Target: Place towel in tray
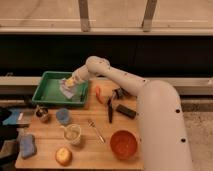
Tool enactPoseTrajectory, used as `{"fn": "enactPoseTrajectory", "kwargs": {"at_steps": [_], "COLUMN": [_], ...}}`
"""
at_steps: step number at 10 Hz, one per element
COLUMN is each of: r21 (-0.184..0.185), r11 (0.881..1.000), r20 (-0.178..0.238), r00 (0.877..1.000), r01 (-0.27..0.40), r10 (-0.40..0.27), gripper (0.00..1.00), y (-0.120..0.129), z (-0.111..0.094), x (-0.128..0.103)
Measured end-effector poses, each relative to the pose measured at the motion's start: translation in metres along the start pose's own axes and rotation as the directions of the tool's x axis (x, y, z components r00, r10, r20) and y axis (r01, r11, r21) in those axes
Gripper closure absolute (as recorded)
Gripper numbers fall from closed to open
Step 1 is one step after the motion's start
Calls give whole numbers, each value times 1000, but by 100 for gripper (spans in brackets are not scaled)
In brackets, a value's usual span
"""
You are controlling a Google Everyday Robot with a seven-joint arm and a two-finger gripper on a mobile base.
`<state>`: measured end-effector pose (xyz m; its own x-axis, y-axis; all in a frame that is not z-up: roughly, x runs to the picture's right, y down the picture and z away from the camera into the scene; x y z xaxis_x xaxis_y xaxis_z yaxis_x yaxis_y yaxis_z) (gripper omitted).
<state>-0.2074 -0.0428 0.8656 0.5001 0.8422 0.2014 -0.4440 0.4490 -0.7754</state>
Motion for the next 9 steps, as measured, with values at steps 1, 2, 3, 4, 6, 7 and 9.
{"fn": "enactPoseTrajectory", "kwargs": {"at_steps": [1, 2, 3, 4, 6, 7, 9], "r21": [0, 1, 0, 0, 0, 0, 0], "r11": [1000, 1000, 1000, 1000, 1000, 1000, 1000], "r20": [0, 0, 0, 0, 0, 0, 0], "r00": [1000, 1000, 1000, 1000, 1000, 1000, 1000], "r01": [0, -1, 0, 0, -1, -1, -1], "r10": [0, 1, 0, 0, 1, 1, 1], "gripper": [37, 27, 21, 20, 20, 20, 20], "y": [0, 0, 0, 0, 0, 0, 0], "z": [0, 0, 0, 0, 0, 0, -1], "x": [0, 0, 0, 0, 0, 0, 1]}}
